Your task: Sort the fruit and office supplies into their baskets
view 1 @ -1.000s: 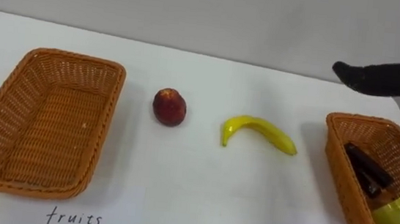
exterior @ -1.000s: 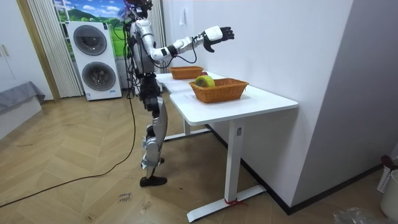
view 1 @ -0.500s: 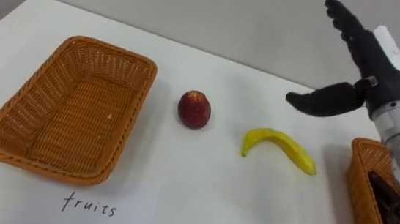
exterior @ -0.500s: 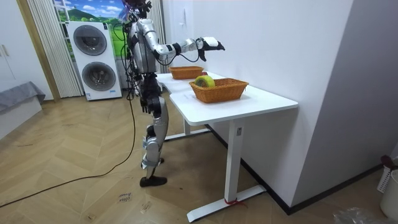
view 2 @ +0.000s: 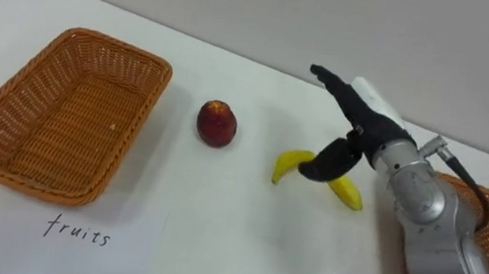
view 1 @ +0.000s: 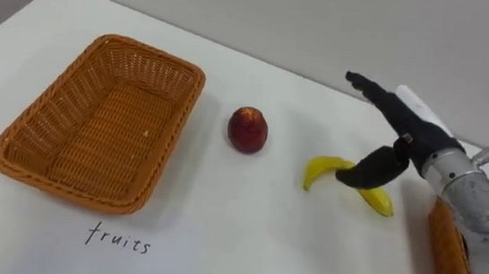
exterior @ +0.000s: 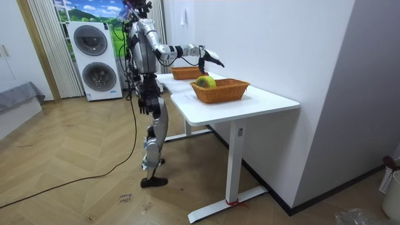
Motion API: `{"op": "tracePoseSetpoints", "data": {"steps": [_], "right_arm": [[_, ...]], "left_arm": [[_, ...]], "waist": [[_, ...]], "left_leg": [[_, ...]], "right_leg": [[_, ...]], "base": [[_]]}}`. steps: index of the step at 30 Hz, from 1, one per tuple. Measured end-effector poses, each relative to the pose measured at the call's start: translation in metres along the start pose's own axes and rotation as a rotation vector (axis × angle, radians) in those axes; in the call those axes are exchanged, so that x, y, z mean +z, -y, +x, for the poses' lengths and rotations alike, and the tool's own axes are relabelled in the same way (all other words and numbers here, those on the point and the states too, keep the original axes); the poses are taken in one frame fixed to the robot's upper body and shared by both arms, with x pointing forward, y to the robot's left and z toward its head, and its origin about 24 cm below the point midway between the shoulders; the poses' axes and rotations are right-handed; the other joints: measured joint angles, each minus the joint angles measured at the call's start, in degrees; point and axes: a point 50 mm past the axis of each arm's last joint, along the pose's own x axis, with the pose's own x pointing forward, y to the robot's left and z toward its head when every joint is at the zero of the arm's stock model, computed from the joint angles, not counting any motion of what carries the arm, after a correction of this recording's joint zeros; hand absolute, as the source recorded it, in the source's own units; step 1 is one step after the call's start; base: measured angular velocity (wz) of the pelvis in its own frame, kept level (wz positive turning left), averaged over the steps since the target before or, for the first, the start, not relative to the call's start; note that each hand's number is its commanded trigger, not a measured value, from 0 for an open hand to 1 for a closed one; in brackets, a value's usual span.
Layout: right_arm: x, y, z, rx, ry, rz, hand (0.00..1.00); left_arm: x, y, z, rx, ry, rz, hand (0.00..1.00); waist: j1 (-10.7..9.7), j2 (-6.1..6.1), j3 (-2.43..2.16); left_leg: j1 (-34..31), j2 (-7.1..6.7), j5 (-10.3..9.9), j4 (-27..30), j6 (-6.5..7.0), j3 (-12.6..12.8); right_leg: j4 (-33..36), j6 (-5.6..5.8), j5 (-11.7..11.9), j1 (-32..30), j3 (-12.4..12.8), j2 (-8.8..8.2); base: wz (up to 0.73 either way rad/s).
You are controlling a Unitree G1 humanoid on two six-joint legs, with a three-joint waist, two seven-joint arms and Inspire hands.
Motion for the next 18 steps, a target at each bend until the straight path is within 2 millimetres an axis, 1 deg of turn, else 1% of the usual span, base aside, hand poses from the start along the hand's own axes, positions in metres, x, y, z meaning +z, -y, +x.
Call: {"op": "tracePoseSetpoints", "data": {"steps": [2, 8, 10, 12, 18], "right_arm": [[-0.007, -0.005, 0.001, 0.054, -0.035, -0.035, 0.00], [-0.009, -0.012, 0.001, 0.127, -0.067, -0.050, 0.00], [-0.010, -0.014, 0.001, 0.148, -0.090, -0.075, 0.00], [-0.011, -0.014, 0.001, 0.165, -0.094, -0.079, 0.00], [-0.014, -0.013, 0.000, 0.176, -0.148, -0.163, 0.00]], "left_arm": [[0.003, -0.004, 0.002, 0.006, 0.006, 0.003, 0.00], [0.006, -0.008, 0.004, 0.000, 0.007, 0.007, 0.00], [0.010, -0.008, 0.005, -0.009, 0.013, 0.005, 0.00], [0.013, -0.008, 0.005, -0.012, 0.016, 0.004, 0.00], [0.015, -0.009, 0.005, -0.007, 0.024, 0.001, 0.00]], "waist": [[0.38, -0.29, 0.02], [0.36, -0.54, 0.10], [0.31, -0.58, 0.12], [0.33, -0.58, 0.13], [0.24, -0.66, 0.07]], "left_leg": [[0.02, 0.00, 0.02, 0.04, -0.03, -0.23], [0.01, -0.04, 0.02, 0.07, -0.03, -0.36], [-0.04, -0.04, 0.02, 0.06, -0.02, -0.41], [-0.07, -0.03, 0.02, 0.04, -0.02, -0.37], [0.01, -0.02, 0.02, -0.03, -0.02, -0.38]], "right_leg": [[0.00, 0.00, 0.00, 0.17, -0.28, 0.00], [0.01, 0.00, 0.00, 0.23, -0.43, -0.02], [0.01, 0.00, 0.00, 0.18, -0.49, -0.01], [0.01, 0.00, 0.00, 0.14, -0.51, 0.00], [0.01, 0.00, 0.00, 0.06, -0.49, 0.01]], "base": [[0.06], [0.01], [0.00], [0.00], [0.00]]}}
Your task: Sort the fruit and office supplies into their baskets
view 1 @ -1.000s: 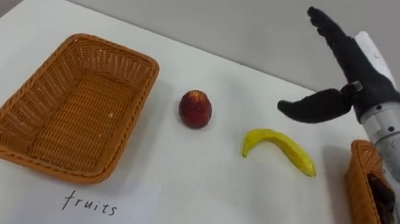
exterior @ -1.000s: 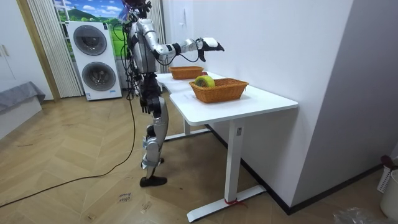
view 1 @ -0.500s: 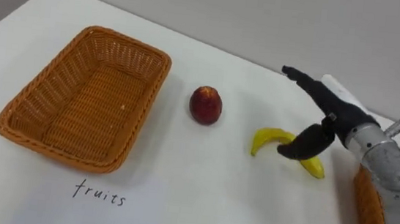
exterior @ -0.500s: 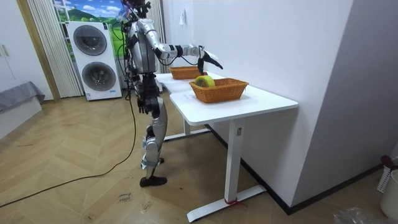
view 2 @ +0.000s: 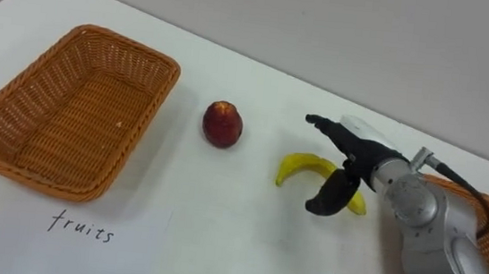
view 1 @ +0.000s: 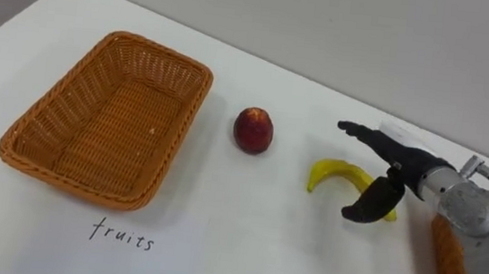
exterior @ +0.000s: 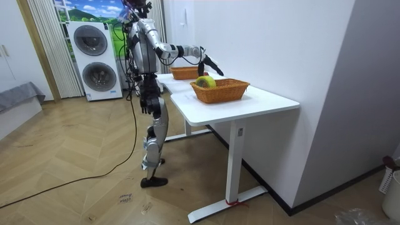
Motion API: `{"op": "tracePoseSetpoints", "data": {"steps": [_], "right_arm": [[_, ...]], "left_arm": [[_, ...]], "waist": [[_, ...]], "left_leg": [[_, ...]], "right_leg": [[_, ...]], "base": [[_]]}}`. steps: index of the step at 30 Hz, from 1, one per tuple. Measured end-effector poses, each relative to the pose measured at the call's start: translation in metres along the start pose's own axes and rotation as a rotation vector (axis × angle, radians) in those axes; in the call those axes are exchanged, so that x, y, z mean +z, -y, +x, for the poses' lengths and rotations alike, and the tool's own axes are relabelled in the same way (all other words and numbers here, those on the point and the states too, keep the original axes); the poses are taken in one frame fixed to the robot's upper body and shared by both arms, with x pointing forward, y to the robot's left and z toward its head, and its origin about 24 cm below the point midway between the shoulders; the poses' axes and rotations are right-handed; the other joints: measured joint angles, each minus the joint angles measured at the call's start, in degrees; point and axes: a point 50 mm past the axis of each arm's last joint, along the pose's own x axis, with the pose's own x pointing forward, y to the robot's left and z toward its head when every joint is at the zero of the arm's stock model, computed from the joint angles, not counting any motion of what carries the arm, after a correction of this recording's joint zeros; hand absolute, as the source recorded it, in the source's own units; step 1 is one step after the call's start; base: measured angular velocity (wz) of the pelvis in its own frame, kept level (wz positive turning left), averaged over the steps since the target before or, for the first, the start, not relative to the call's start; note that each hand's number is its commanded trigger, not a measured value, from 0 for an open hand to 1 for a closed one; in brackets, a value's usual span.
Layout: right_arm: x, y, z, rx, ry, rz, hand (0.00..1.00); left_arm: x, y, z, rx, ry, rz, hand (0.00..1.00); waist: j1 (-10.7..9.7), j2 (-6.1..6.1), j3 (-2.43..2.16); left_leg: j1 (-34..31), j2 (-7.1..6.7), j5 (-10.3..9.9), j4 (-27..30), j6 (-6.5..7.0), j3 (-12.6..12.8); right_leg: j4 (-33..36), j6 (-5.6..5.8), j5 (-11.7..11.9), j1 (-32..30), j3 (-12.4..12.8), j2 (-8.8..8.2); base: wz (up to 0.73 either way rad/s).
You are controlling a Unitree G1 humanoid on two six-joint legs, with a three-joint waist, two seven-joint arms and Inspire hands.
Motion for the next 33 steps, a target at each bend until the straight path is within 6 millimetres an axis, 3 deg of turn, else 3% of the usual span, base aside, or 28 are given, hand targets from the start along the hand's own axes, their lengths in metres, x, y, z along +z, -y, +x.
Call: {"op": "tracePoseSetpoints", "data": {"steps": [7, 15, 26, 33], "right_arm": [[-0.001, 0.000, 0.000, 0.007, -0.014, -0.003, 0.00], [-0.009, -0.005, 0.003, 0.024, -0.062, -0.024, 0.00], [-0.025, -0.012, 0.007, 0.002, -0.164, -0.054, 0.00], [-0.029, -0.023, 0.014, -0.022, -0.182, -0.014, 0.00]], "left_arm": [[0.001, -0.001, -0.001, 0.014, 0.011, -0.001, 0.00], [0.002, 0.001, -0.002, 0.031, 0.031, 0.029, 0.00], [-0.002, 0.006, -0.004, 0.020, 0.018, 0.044, 0.00], [0.000, 0.009, -0.005, 0.016, 0.036, 0.076, 0.00]], "waist": [[0.02, 0.15, 0.11], [0.27, 0.77, 0.57], [1.96, 1.37, 0.88], [2.70, 2.58, 0.64]], "left_leg": [[0.02, 0.06, 0.00, -0.02, 0.00, 0.37], [0.13, 0.02, 0.01, 0.04, 0.00, 0.30], [-0.06, -0.04, 0.01, -0.01, 0.00, -0.24], [-0.37, -0.13, 0.12, 0.09, 0.05, -0.55]], "right_leg": [[-0.02, 0.00, 0.00, -0.03, 0.13, -0.01], [-0.01, 0.00, 0.00, 0.15, 0.08, -0.04], [-0.01, 0.00, 0.00, 0.05, -0.39, -0.09], [0.00, 0.00, 0.00, 0.09, -1.64, -0.23]], "base": [[0.00], [0.00], [0.02], [0.04]]}}
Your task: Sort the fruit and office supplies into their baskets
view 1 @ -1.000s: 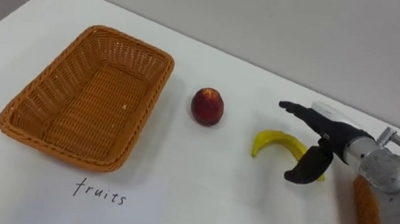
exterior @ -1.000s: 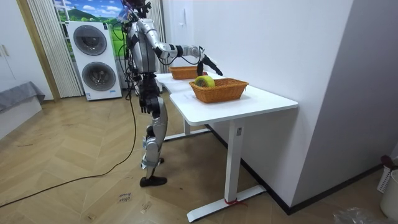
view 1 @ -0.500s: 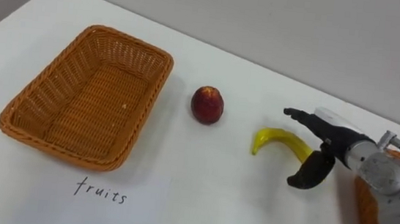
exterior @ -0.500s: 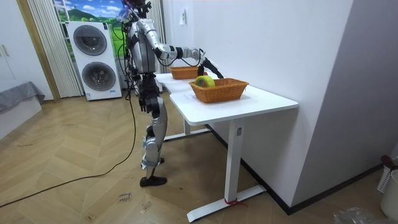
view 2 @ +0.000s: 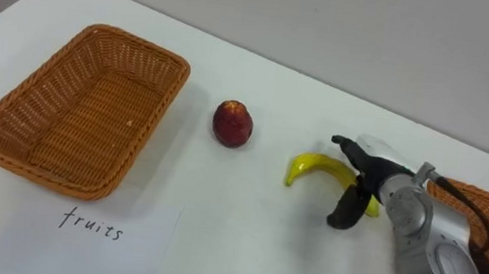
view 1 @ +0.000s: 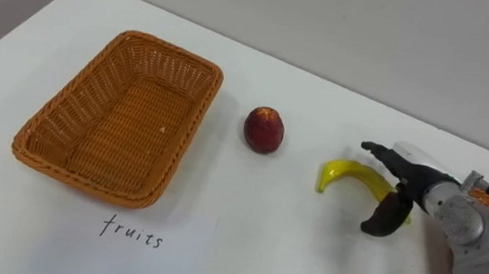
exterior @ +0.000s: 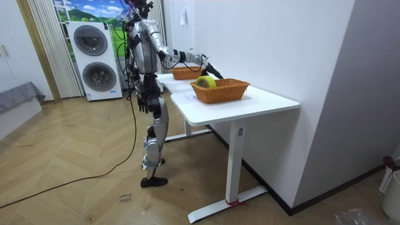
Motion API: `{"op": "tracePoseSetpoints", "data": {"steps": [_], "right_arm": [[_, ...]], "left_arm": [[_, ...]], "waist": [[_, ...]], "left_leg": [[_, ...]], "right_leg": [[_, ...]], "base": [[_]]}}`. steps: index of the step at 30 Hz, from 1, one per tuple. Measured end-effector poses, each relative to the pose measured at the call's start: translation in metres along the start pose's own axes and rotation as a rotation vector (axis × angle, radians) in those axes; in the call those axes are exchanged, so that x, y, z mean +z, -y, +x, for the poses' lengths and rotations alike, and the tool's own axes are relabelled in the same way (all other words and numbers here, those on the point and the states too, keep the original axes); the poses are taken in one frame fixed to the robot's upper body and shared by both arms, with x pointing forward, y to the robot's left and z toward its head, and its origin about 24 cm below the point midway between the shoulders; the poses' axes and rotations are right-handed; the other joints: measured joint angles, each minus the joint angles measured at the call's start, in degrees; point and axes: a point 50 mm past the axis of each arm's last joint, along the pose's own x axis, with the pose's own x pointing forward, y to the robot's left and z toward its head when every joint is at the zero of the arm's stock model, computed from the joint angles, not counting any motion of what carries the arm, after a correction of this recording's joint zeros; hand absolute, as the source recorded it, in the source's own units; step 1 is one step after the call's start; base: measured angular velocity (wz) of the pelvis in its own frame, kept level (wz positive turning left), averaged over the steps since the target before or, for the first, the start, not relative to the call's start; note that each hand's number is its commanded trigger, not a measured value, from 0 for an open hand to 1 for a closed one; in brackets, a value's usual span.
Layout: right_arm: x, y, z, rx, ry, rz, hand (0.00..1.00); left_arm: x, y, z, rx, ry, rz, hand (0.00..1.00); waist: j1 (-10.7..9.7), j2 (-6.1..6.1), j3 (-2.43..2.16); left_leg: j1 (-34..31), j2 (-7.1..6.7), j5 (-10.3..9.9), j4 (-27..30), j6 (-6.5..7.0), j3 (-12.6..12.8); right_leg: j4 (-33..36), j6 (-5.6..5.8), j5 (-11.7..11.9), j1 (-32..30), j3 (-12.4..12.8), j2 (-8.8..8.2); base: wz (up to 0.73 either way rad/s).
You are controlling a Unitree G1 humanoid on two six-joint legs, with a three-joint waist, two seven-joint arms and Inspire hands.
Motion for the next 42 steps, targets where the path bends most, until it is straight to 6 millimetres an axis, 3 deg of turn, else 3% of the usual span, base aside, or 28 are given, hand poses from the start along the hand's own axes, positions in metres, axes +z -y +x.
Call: {"op": "tracePoseSetpoints", "data": {"steps": [16, 22, 33, 39, 40, 41, 42], "right_arm": [[0.012, 0.000, 0.011, -0.113, 0.053, 0.085, 0.00], [0.015, -0.002, 0.012, -0.137, 0.059, 0.100, 0.00], [0.010, -0.005, 0.018, -0.131, 0.052, 0.125, 0.00], [0.004, -0.008, 0.020, -0.111, 0.030, 0.116, 0.00], [0.002, -0.009, 0.020, -0.105, 0.024, 0.114, 0.30], [0.001, -0.009, 0.020, -0.100, 0.020, 0.112, 1.00], [0.001, -0.010, 0.020, -0.096, 0.018, 0.112, 1.00]], "left_arm": [[-0.007, 0.002, -0.003, 0.014, -0.004, 0.029, 0.00], [0.004, -0.001, -0.003, 0.027, 0.042, 0.011, 0.00], [0.005, 0.000, -0.003, 0.021, 0.044, 0.020, 0.00], [0.004, 0.001, -0.003, 0.009, 0.032, 0.033, 0.00], [0.003, 0.002, -0.003, 0.008, 0.029, 0.033, 0.00], [0.003, 0.002, -0.003, 0.002, 0.028, 0.034, 0.00], [0.003, 0.002, -0.003, -0.002, 0.028, 0.034, 0.00]], "waist": [[0.77, 0.49, -0.03], [2.12, 0.77, -0.06], [1.88, 1.11, 0.07], [1.85, 0.88, -0.09], [1.85, 0.76, -0.18], [1.86, 0.68, -0.24], [1.86, 0.66, -0.25]], "left_leg": [[-0.78, -0.25, 0.52, -0.09, -0.08, -0.77], [-0.90, -0.53, 0.54, 0.10, -0.02, -1.77], [-0.65, -0.74, 0.64, -0.03, 0.13, -2.42], [-0.55, -0.79, 0.69, 0.08, 0.04, -3.13], [-0.55, -0.79, 0.70, 0.11, 0.02, -3.10], [-0.53, -0.80, 0.71, 0.15, 0.01, -3.12], [-0.52, -0.80, 0.72, 0.17, 0.00, -3.12]], "right_leg": [[0.07, 0.00, 0.00, -0.03, -1.66, -0.23], [0.02, 0.00, 0.00, 0.21, -1.84, -0.33], [0.01, 0.01, 0.00, 0.97, -3.97, -0.59], [0.01, 0.01, 0.00, 1.33, -4.52, -0.53], [0.01, 0.01, 0.00, 1.37, -4.58, -0.51], [0.01, 0.01, 0.01, 1.43, -4.70, -0.50], [0.01, 0.01, 0.01, 1.45, -4.71, -0.51]], "base": [[0.02], [0.08], [0.03], [0.04], [0.04], [0.03], [0.00]]}}
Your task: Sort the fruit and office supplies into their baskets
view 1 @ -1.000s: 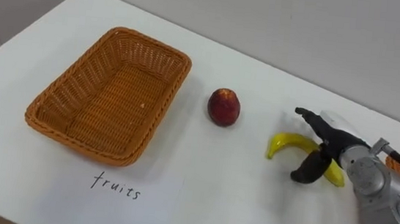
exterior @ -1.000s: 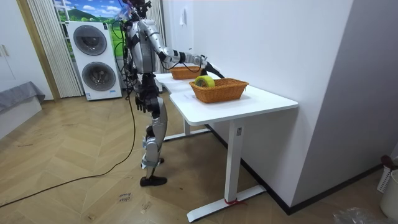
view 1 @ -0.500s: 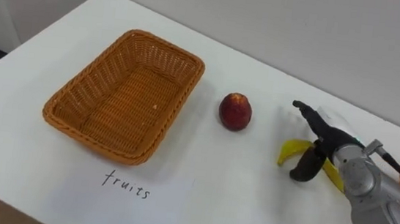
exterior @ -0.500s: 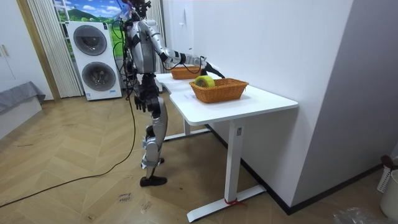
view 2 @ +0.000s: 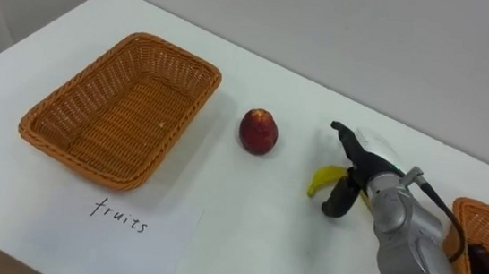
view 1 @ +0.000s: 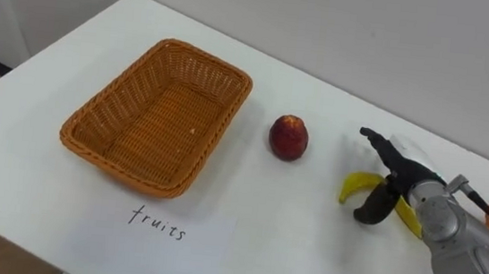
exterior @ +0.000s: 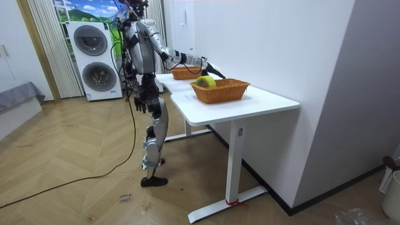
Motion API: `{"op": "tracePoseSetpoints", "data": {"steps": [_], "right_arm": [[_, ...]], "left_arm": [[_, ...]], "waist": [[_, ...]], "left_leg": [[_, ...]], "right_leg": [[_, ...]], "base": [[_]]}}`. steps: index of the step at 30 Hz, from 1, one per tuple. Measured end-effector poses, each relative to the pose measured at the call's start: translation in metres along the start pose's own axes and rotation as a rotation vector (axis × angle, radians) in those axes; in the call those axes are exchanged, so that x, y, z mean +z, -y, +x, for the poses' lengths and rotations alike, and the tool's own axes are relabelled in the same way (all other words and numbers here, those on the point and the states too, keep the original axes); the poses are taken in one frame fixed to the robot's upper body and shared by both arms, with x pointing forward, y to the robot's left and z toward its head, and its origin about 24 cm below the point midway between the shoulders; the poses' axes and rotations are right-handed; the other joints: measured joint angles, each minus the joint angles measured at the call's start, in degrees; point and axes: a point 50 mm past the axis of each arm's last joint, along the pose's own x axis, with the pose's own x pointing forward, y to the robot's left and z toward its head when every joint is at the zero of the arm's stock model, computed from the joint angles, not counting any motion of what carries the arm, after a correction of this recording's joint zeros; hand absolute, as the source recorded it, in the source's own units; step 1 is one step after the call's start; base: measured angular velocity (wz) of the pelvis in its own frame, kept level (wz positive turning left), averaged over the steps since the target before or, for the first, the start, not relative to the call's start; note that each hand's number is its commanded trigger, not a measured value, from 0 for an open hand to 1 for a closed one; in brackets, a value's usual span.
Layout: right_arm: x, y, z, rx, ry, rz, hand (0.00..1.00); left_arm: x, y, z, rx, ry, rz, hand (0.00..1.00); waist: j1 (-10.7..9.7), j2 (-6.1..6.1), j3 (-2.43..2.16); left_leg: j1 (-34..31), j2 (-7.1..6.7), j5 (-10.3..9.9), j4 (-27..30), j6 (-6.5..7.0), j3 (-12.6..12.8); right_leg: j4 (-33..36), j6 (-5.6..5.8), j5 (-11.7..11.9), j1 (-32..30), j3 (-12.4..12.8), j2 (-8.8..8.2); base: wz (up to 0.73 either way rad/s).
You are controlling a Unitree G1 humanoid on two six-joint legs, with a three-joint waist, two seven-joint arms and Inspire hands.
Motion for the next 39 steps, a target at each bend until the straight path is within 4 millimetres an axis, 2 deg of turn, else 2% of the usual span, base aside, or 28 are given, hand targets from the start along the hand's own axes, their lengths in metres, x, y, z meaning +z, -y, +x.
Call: {"op": "tracePoseSetpoints", "data": {"steps": [9, 20, 26, 37, 39], "right_arm": [[-0.003, -0.005, 0.000, 0.074, -0.013, -0.002, 1.00], [-0.009, -0.007, 0.001, 0.045, -0.048, -0.030, 1.00], [-0.011, -0.009, 0.002, 0.033, -0.045, -0.011, 1.00], [-0.012, -0.010, 0.002, 0.035, -0.048, 0.011, 1.00], [-0.012, -0.010, 0.002, 0.035, -0.044, 0.023, 1.00]], "left_arm": [[-0.001, 0.000, 0.000, -0.007, -0.002, -0.003, 0.00], [0.001, 0.000, 0.001, -0.024, 0.004, -0.004, 0.00], [0.009, -0.001, 0.002, -0.021, 0.028, -0.013, 0.00], [0.004, 0.000, 0.001, -0.024, 0.012, -0.005, 0.00], [0.007, 0.000, 0.001, -0.023, 0.019, -0.008, 0.00]], "waist": [[-0.05, -0.46, -0.11], [0.04, -0.78, -0.14], [0.04, -0.53, -0.04], [0.15, -0.43, -0.04], [0.06, -0.34, -0.03]], "left_leg": [[-0.03, 0.00, 0.08, 0.04, -0.12, 0.00], [0.01, -0.02, 0.16, 0.07, -0.10, -0.34], [-0.03, -0.04, 0.16, 0.10, -0.11, -0.31], [-0.04, 0.00, 0.21, -0.10, -0.20, -0.30], [0.05, 0.04, 0.21, -0.13, -0.20, 0.03]], "right_leg": [[0.08, 0.00, 0.00, -0.03, 0.05, 0.02], [0.00, 0.00, 0.00, -0.02, 0.02, 0.04], [-0.15, 0.00, 0.00, 0.17, 0.13, 0.05], [-0.04, 0.00, 0.00, 0.00, 0.33, 0.12], [-0.07, 0.00, 0.00, -0.11, 1.08, 0.12]], "base": [[0.00], [0.02], [0.00], [-0.01], [-0.08]]}}
